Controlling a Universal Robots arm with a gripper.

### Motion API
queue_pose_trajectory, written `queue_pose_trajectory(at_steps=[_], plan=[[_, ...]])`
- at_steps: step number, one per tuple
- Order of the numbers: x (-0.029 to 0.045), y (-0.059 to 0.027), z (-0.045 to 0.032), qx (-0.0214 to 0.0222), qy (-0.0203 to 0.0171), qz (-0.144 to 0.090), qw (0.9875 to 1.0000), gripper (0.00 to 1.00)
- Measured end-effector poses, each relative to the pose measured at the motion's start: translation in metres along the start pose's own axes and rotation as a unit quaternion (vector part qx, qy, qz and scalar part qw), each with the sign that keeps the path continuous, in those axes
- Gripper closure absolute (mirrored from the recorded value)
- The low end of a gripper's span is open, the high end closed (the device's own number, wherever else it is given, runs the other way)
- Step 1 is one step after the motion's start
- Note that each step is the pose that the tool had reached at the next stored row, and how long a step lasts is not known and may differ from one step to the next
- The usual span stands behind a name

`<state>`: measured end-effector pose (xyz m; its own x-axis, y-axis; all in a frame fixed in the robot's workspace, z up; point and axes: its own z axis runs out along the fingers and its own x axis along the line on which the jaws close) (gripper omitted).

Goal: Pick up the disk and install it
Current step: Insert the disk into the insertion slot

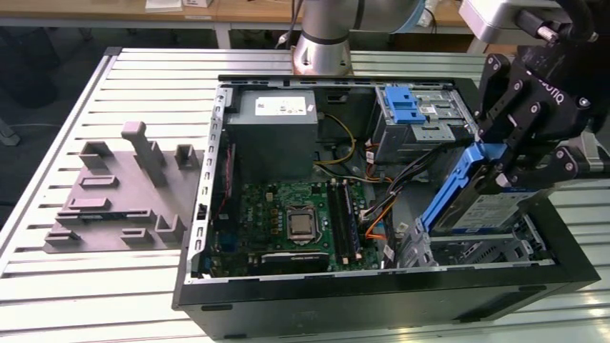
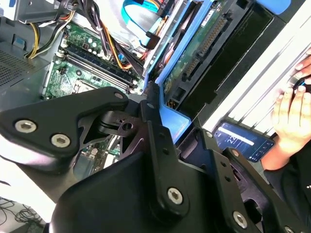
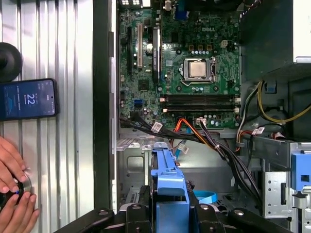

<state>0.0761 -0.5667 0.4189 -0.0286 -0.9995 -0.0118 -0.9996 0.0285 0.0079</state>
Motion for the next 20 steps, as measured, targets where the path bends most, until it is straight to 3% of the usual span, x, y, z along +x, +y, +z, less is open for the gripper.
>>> queue_pose_trajectory(at_steps=[20], plan=[[0.0014,-0.0006,0.0179,0.0000,0.0000,0.000,1.0000,0.64]])
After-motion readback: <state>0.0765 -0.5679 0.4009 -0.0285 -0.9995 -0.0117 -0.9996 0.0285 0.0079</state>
